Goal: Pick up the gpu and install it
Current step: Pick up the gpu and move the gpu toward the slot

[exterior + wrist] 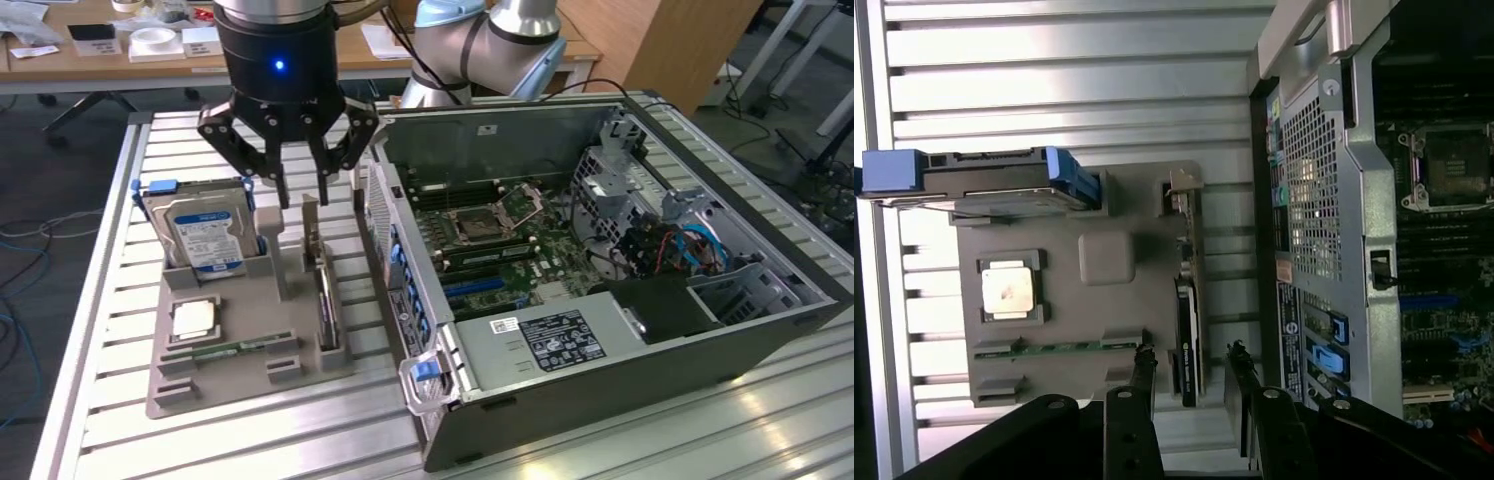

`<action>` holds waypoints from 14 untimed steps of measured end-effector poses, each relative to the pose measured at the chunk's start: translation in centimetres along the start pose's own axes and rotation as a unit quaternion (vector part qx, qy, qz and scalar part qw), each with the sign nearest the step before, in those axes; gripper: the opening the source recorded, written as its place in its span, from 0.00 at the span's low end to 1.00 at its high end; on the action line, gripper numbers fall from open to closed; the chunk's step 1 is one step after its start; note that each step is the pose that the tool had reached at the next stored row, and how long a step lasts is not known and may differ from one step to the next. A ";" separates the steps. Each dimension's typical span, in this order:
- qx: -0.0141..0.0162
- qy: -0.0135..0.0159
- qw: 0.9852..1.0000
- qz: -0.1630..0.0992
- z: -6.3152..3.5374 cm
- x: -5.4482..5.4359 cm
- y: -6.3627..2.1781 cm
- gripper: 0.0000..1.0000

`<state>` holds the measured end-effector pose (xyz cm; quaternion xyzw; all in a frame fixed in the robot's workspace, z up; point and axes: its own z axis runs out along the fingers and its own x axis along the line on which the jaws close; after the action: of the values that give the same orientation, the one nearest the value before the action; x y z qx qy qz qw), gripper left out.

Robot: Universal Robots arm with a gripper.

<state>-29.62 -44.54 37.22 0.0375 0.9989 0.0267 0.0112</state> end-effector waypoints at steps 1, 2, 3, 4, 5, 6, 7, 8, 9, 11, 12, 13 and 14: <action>-0.001 0.000 1.000 0.000 0.04 0.0 0.00 0.42; -0.002 0.000 1.000 0.000 0.08 0.0 -0.01 0.42; -0.003 0.000 1.000 0.000 0.15 0.0 0.00 0.42; -0.003 0.000 1.000 0.000 0.23 0.0 -0.01 0.42; -0.003 0.000 1.000 0.000 0.32 0.0 -0.02 0.42; -0.004 0.000 1.000 0.000 0.42 0.0 -0.02 0.42; -0.004 0.000 1.000 0.000 0.54 0.0 -0.03 0.42; -0.004 0.000 1.000 0.000 0.65 0.0 -0.03 0.42; -0.004 0.000 1.000 0.000 0.72 0.0 -0.04 0.42; -0.004 0.000 1.000 0.000 0.72 0.0 -0.04 0.42; -0.004 0.000 1.000 0.000 0.72 0.0 -0.04 0.42; -0.004 0.000 1.000 0.000 0.72 0.0 -0.04 0.42; -0.004 0.000 1.000 0.000 0.73 0.0 -0.04 0.42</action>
<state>-29.62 -44.54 36.49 0.0376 0.9988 0.0306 0.0111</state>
